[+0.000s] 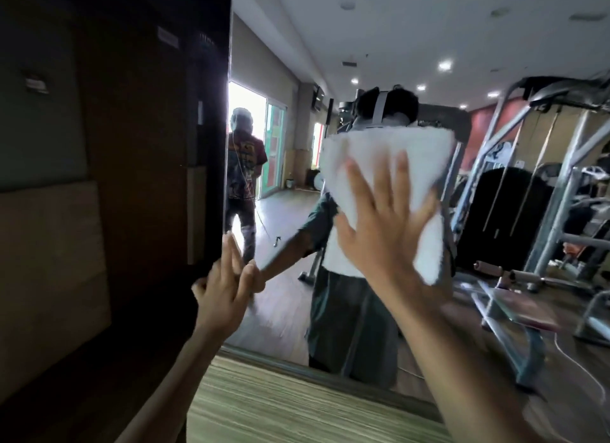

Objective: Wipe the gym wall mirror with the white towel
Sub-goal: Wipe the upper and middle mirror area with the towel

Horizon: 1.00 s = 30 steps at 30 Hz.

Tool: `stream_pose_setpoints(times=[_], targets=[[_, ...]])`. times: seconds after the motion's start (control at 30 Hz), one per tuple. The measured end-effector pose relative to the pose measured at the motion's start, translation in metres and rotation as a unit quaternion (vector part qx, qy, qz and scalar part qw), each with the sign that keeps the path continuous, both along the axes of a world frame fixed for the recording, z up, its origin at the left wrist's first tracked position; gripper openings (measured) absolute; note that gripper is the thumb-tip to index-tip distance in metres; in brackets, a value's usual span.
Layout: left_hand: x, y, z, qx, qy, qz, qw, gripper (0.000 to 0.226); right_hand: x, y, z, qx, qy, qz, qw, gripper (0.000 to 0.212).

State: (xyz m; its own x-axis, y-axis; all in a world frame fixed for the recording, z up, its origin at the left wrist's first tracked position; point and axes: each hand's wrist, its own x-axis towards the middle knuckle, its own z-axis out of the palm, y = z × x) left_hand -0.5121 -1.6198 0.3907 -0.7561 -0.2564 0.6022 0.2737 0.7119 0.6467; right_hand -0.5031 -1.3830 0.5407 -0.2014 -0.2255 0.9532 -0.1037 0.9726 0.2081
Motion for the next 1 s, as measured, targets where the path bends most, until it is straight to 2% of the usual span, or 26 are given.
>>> stream_pose_setpoints(times=[0.1,0.2,0.27,0.33,0.4,0.53,0.6,0.67,0.77,0.8,0.87,0.9,1.0], targets=[[0.003,0.012,-0.004,0.066,0.02,-0.026,0.997,0.069,-0.01,-0.054,-0.004,0.062,-0.003,-0.001,0.998,0.073],[0.004,0.012,-0.017,0.145,0.011,-0.025,0.989,0.087,-0.015,-0.085,-0.045,0.166,-0.024,0.005,0.986,0.072],[0.004,0.009,-0.028,0.201,-0.007,-0.039,0.979,0.091,-0.014,-0.081,-0.076,0.271,-0.046,0.013,0.961,0.067],[0.009,0.008,-0.032,0.22,-0.03,-0.04,0.974,0.06,-0.013,-0.056,-0.09,0.341,-0.063,0.019,0.938,0.067],[0.015,0.0,-0.038,0.229,-0.065,-0.057,0.97,0.031,-0.005,-0.031,-0.078,0.293,-0.072,0.044,0.952,0.07],[0.03,-0.014,-0.063,0.158,-0.116,-0.122,0.973,0.039,-0.001,-0.037,-0.016,0.093,-0.031,0.03,0.995,0.069],[0.033,-0.019,-0.077,0.129,-0.132,-0.112,0.977,0.046,-0.005,-0.07,0.002,0.075,-0.03,0.023,0.996,0.072],[0.034,-0.023,-0.088,0.088,-0.118,-0.112,0.983,0.053,-0.01,-0.105,0.003,0.118,-0.048,0.012,0.992,0.073],[0.034,-0.029,-0.096,0.008,-0.124,-0.094,0.988,0.052,-0.016,-0.138,-0.024,0.253,-0.065,0.017,0.965,0.066],[0.035,-0.033,-0.101,-0.043,-0.136,-0.068,0.987,0.059,-0.016,-0.139,-0.04,0.306,-0.079,0.017,0.949,0.065],[0.036,-0.039,-0.112,-0.166,-0.172,-0.014,0.971,0.086,-0.012,-0.126,-0.073,0.395,-0.11,-0.002,0.912,0.068],[0.037,-0.039,-0.117,-0.199,-0.189,0.003,0.962,0.1,-0.009,-0.112,-0.09,0.426,-0.124,-0.012,0.896,0.069],[0.04,-0.038,-0.116,-0.211,-0.219,0.008,0.953,0.122,-0.004,-0.061,-0.113,0.456,-0.124,-0.019,0.881,0.073]])
